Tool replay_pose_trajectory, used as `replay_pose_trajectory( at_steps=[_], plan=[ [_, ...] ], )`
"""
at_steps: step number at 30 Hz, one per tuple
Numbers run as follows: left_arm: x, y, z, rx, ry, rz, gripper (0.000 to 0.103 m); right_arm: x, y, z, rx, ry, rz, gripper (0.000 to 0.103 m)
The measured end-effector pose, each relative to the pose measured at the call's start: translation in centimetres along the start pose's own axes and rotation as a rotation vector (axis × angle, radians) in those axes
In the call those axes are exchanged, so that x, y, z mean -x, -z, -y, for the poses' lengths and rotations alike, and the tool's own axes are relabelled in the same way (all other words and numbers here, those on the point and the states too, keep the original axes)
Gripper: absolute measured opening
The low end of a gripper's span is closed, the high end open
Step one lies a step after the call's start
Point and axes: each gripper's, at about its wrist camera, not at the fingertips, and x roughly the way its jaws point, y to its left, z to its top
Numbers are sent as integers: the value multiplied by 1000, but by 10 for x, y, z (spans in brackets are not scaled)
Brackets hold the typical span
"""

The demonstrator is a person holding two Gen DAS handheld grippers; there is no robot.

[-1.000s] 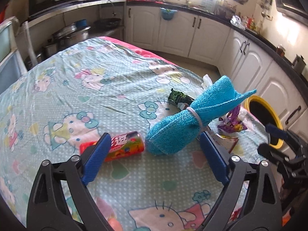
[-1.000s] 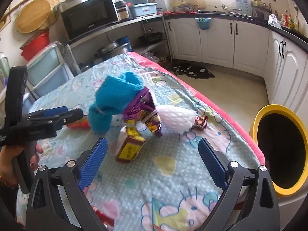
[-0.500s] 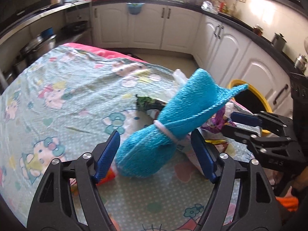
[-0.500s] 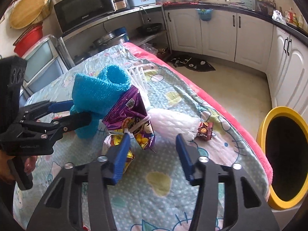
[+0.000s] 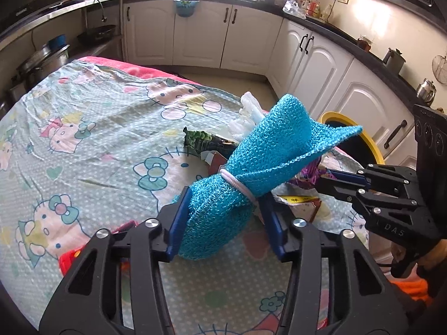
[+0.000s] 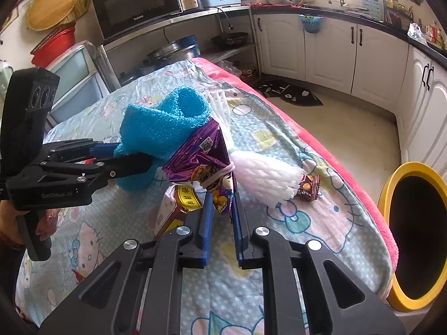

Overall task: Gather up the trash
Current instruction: 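Grasp the blue mesh scrubber with the left tool while the right tool grasps the purple wrapper, then carry the blue scrubber and purple wrapper toward the yellow bin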

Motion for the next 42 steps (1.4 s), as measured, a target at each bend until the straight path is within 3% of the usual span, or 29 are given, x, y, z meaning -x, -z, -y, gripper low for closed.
replay_pose_trajectory(
  at_steps=[6, 26, 42],
  plan=[
    [13, 6, 7, -10, -1, 26, 31, 9, 4, -1, 3, -6, 8, 11],
    [56, 15, 40, 40, 4, 90, 29, 65, 17, 8, -3, -13, 64, 10],
    [52, -16, 91, -4, 49, 120, 29, 114, 28, 52, -82, 71, 133, 10]
  ],
)
